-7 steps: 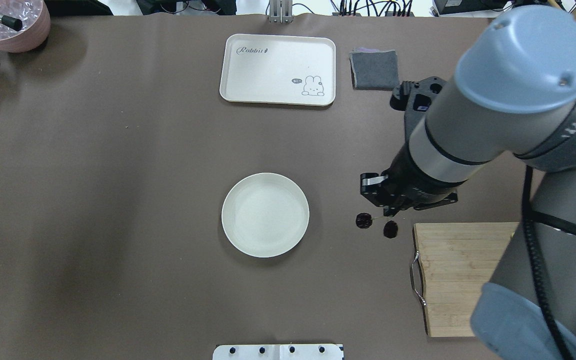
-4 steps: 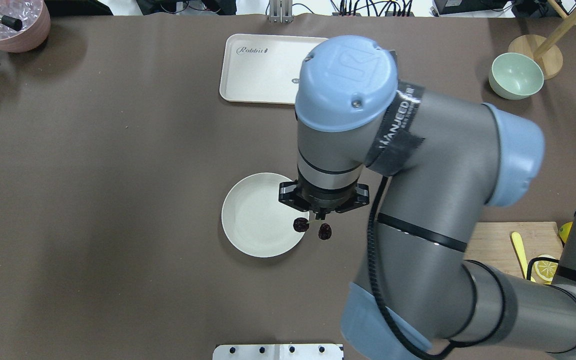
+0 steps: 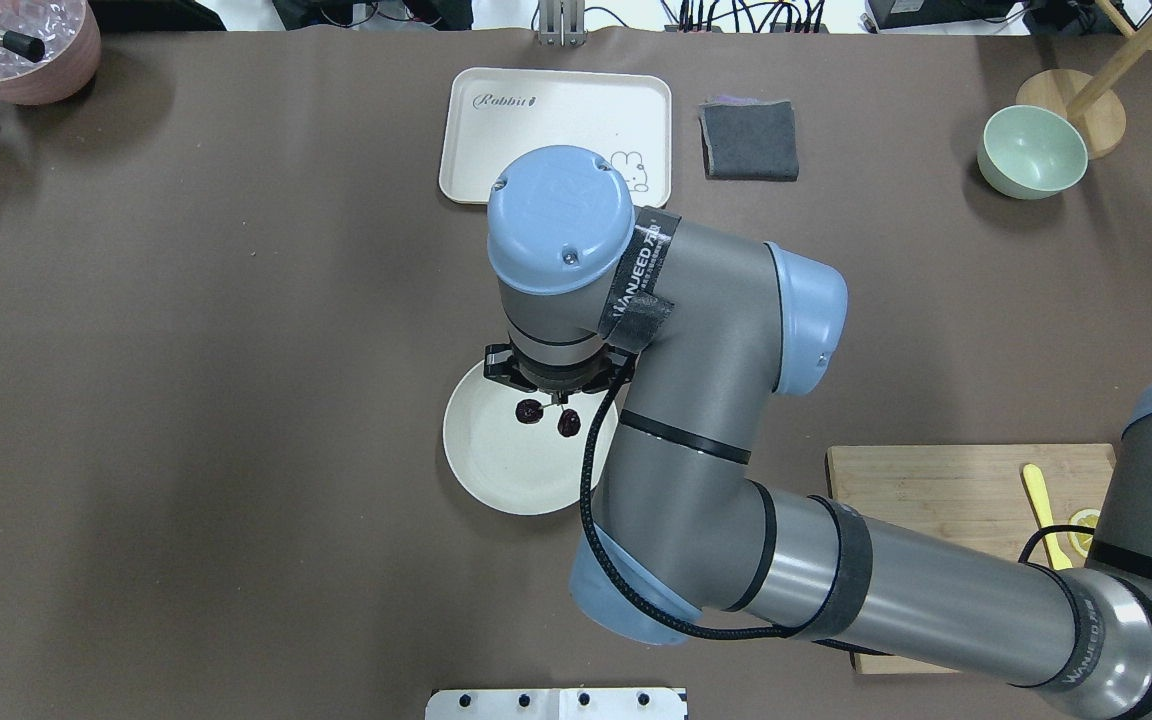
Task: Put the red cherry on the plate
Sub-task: 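Lower the cherries onto the white plate and open the right gripper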
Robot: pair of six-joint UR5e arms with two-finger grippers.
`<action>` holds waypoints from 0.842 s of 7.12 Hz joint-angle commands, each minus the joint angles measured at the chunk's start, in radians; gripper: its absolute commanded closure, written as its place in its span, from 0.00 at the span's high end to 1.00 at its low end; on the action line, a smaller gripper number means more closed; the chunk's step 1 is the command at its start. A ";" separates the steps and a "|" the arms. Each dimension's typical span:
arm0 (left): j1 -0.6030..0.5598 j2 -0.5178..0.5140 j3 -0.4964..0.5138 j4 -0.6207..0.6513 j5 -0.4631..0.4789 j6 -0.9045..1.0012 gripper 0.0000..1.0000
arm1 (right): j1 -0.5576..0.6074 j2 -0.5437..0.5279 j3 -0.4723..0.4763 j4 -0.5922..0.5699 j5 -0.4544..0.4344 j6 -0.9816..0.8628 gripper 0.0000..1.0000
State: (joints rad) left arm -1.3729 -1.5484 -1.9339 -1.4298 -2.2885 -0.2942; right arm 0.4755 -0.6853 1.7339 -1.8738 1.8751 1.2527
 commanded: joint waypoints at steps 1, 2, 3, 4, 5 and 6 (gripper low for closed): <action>-0.014 0.005 0.004 -0.014 0.015 0.004 0.97 | -0.003 0.026 -0.086 0.073 -0.017 -0.010 0.00; -0.015 0.007 0.006 -0.017 0.014 0.006 0.97 | -0.002 0.032 -0.188 0.194 -0.037 -0.012 0.00; -0.020 0.007 0.006 -0.020 0.014 0.006 0.97 | -0.003 0.030 -0.274 0.270 -0.049 -0.015 0.00; -0.056 0.005 0.010 -0.017 0.012 0.041 0.97 | -0.011 0.024 -0.293 0.283 -0.085 -0.015 0.00; -0.067 -0.001 0.048 -0.018 0.009 0.081 0.97 | -0.029 0.033 -0.293 0.283 -0.117 -0.007 0.00; -0.078 -0.010 0.055 -0.015 0.009 0.084 0.97 | -0.043 0.033 -0.286 0.283 -0.119 0.000 0.00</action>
State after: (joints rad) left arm -1.4352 -1.5495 -1.8966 -1.4470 -2.2783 -0.2293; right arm 0.4499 -0.6543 1.4489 -1.5965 1.7728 1.2451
